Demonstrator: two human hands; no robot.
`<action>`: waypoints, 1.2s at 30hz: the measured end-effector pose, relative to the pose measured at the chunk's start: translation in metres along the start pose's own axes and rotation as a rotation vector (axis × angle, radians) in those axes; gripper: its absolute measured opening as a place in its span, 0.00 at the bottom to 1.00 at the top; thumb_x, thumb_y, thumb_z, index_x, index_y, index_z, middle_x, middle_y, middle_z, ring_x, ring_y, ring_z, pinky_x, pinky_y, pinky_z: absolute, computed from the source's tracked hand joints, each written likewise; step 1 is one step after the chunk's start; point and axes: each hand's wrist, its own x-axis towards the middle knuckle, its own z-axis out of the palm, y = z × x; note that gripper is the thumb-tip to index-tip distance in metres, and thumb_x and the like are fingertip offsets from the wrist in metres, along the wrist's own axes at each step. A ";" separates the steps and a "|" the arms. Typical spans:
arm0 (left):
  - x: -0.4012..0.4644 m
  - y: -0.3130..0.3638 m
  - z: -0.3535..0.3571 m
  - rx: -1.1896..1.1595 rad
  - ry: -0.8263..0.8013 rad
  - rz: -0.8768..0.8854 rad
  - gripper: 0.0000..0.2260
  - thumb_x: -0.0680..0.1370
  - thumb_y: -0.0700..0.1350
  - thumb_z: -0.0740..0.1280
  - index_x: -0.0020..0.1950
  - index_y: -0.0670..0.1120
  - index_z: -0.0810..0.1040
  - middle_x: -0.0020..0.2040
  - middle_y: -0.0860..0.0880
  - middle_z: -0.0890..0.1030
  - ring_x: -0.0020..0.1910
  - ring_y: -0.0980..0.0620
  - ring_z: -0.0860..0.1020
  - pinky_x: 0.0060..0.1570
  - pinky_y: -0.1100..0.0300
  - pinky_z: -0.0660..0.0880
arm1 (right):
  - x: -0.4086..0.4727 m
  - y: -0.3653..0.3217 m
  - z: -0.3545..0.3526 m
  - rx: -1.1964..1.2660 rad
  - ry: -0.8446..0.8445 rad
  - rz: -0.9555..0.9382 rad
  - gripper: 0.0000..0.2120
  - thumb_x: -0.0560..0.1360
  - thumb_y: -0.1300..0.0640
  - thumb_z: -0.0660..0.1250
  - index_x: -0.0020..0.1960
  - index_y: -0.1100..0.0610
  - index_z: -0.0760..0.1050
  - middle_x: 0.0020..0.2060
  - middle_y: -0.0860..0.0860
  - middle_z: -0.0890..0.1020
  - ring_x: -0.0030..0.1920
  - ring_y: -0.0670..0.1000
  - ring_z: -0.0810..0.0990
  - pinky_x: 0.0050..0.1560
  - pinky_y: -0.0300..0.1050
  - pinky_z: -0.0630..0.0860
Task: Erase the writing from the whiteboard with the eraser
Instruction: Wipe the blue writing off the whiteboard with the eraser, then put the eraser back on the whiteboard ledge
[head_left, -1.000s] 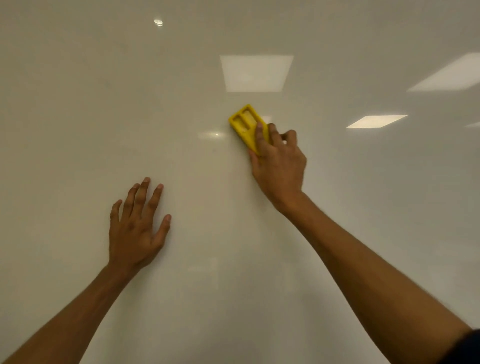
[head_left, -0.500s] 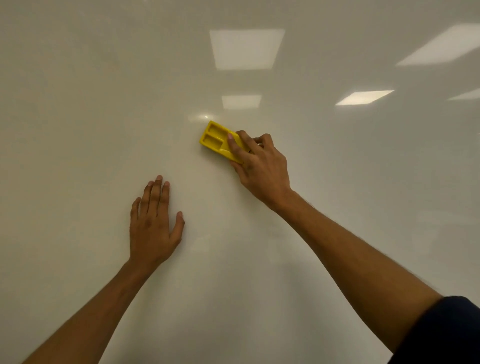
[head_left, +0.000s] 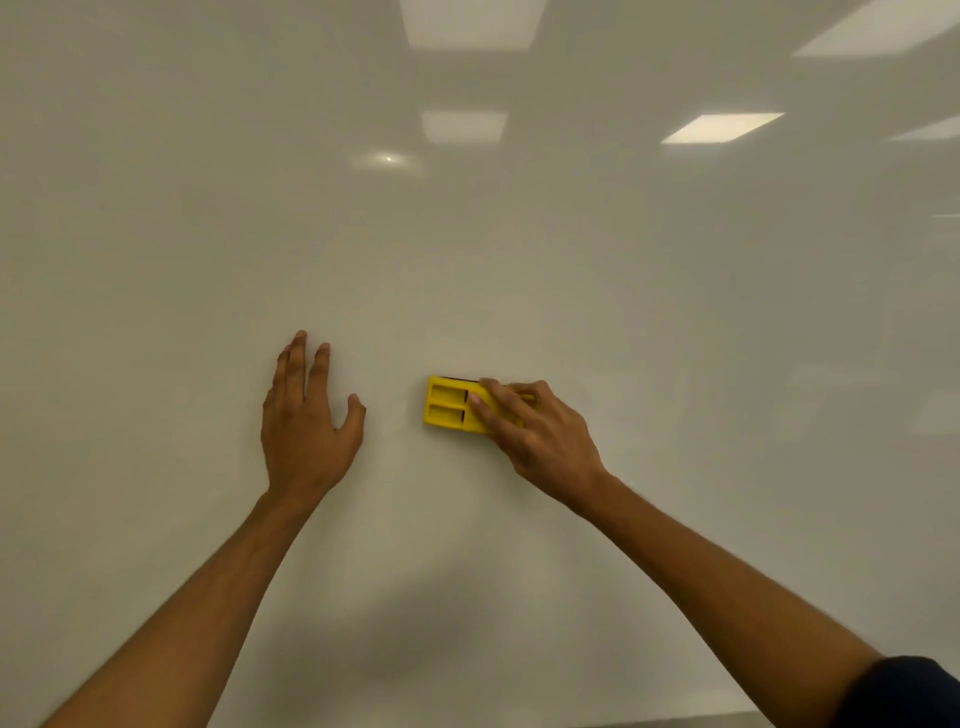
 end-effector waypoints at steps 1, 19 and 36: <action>-0.009 0.004 0.002 -0.010 -0.013 -0.015 0.29 0.77 0.51 0.62 0.77 0.43 0.66 0.81 0.44 0.60 0.79 0.42 0.60 0.72 0.43 0.65 | -0.013 -0.003 0.003 0.015 -0.020 -0.009 0.22 0.76 0.58 0.68 0.69 0.51 0.72 0.67 0.50 0.76 0.52 0.57 0.77 0.38 0.45 0.75; -0.163 0.021 0.019 -0.048 -0.348 -0.205 0.14 0.79 0.49 0.65 0.63 0.48 0.79 0.54 0.52 0.83 0.47 0.51 0.79 0.46 0.59 0.69 | -0.174 -0.050 0.018 0.269 -0.853 -0.044 0.29 0.77 0.50 0.66 0.75 0.51 0.61 0.71 0.51 0.70 0.62 0.58 0.71 0.55 0.51 0.74; -0.296 0.017 0.034 -0.037 -0.648 -0.416 0.07 0.78 0.50 0.66 0.47 0.50 0.81 0.41 0.57 0.80 0.39 0.54 0.77 0.39 0.60 0.68 | -0.269 -0.117 0.052 0.584 -1.081 0.311 0.27 0.76 0.51 0.69 0.71 0.57 0.67 0.68 0.55 0.71 0.59 0.59 0.76 0.56 0.52 0.74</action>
